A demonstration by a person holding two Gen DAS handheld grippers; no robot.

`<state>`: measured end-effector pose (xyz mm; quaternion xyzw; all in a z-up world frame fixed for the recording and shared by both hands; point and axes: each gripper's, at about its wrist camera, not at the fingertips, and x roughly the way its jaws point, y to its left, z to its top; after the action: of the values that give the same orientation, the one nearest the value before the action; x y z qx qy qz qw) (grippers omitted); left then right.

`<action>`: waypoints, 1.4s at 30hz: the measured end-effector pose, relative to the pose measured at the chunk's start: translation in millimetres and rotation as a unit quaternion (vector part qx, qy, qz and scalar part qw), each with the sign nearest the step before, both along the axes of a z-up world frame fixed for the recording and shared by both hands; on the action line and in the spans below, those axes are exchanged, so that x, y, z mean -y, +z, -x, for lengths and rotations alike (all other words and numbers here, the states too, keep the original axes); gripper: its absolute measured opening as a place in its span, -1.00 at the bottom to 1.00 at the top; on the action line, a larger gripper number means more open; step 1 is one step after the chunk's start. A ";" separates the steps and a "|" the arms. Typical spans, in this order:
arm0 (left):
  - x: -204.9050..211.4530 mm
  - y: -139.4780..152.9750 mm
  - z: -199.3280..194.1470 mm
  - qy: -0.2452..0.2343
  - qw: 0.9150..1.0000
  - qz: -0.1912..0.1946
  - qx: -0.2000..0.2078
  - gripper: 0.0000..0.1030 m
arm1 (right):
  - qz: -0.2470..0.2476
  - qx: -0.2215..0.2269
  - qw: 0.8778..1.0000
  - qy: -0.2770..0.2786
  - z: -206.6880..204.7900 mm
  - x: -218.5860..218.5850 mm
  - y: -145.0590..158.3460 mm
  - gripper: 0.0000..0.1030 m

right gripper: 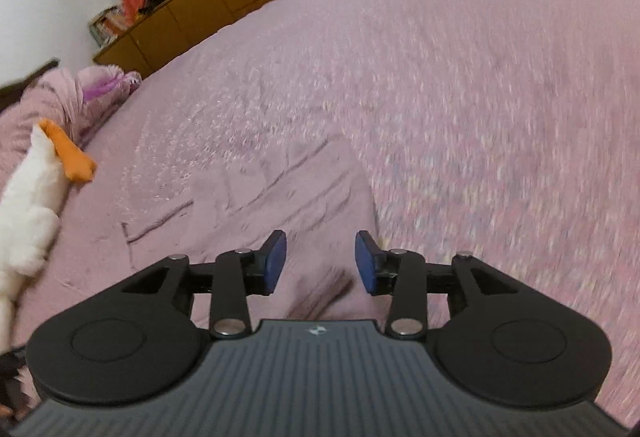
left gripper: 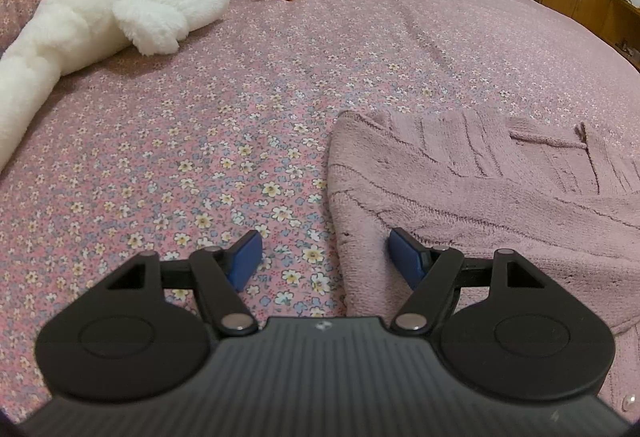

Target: Fold small clothes

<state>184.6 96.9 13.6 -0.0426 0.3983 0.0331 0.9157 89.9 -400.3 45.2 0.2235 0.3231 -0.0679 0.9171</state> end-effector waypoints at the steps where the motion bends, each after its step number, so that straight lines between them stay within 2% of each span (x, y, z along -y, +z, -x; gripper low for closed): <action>1: 0.3 0.0 0.1 -0.001 1.000 -0.001 0.000 0.40 | 0.009 -0.002 1.000 0.010 -4.7 1.4 4.6 -0.02; 6: 0.6 -0.2 0.7 -0.004 1.000 -0.005 0.002 0.40 | 0.081 -0.042 0.991 0.098 -40.9 -23.0 8.1 0.08; 10: 0.4 -0.5 1.1 -0.005 1.000 -0.006 0.003 0.40 | 0.147 -0.085 0.970 0.172 -54.8 -46.8 -5.9 0.07; 12: 1.0 -0.6 1.5 -0.004 1.000 -0.007 0.004 0.40 | 0.183 -0.075 0.961 0.195 -49.9 -55.0 -7.3 -0.31; 13: 1.2 -0.7 2.2 -0.003 1.000 -0.007 0.004 0.40 | 0.188 -0.068 0.957 0.213 -47.3 -57.6 -4.3 -0.77; 16: 1.8 -0.8 2.6 -0.002 1.000 -0.008 0.006 0.40 | 0.213 -0.033 0.948 0.235 -38.5 -69.2 6.1 -0.78; 17: 1.7 -0.8 2.5 -0.001 1.000 -0.007 0.007 0.40 | 0.219 -0.015 0.948 0.228 -34.0 -68.6 11.5 -0.78; 20: 1.3 -1.2 2.6 0.000 1.000 -0.005 0.009 0.40 | 0.198 0.024 0.966 0.163 -34.1 -50.8 20.7 -0.78; 23: 2.8 -1.4 2.8 0.000 1.000 -0.008 0.012 0.40 | 0.189 -0.003 0.975 0.119 -42.6 -30.2 12.4 -0.78; 25: 4.1 -1.7 2.1 -0.001 1.000 -0.011 0.015 0.40 | 0.191 -0.030 0.975 0.107 -46.1 -25.5 -1.4 -0.78; 29: 7.2 -2.3 2.2 -0.001 0.999 -0.022 0.023 0.41 | 0.192 -0.033 0.977 0.083 -46.9 -28.7 -12.8 -0.78; 31: 7.7 -2.6 2.2 0.000 0.999 -0.025 0.025 0.41 | 0.194 -0.036 0.978 0.065 -47.7 -33.3 -8.2 -0.78; 35: 6.3 -4.0 0.0 0.004 1.000 -0.017 0.022 0.41 | 0.232 -0.008 0.972 0.043 -37.4 -53.1 5.6 -0.77; 37: 6.5 -4.4 -0.2 0.004 1.000 -0.017 0.022 0.41 | 0.237 -0.042 0.969 0.053 -43.9 -54.7 -1.9 -0.76; 38: 6.6 -4.3 0.2 0.003 1.000 -0.017 0.024 0.40 | 0.235 -0.063 0.968 0.062 -48.0 -53.3 -8.4 -0.69; 39: 6.4 -4.3 0.5 0.001 1.000 -0.018 0.025 0.40 | 0.233 -0.062 0.968 0.064 -48.4 -51.4 -12.3 -0.63; 41: 6.3 -4.3 1.0 -0.001 0.999 -0.018 0.027 0.38 | 0.234 -0.054 0.969 0.052 -44.3 -49.3 -9.2 -0.18; 42: 6.3 -3.9 1.0 -0.002 0.999 -0.017 0.028 0.36 | 0.226 -0.053 0.972 0.042 -41.2 -46.9 -5.5 -0.09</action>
<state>183.6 90.5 9.6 -0.0277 0.3723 0.0370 0.9270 131.1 -353.3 39.8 -0.0070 0.3563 -0.1119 0.9276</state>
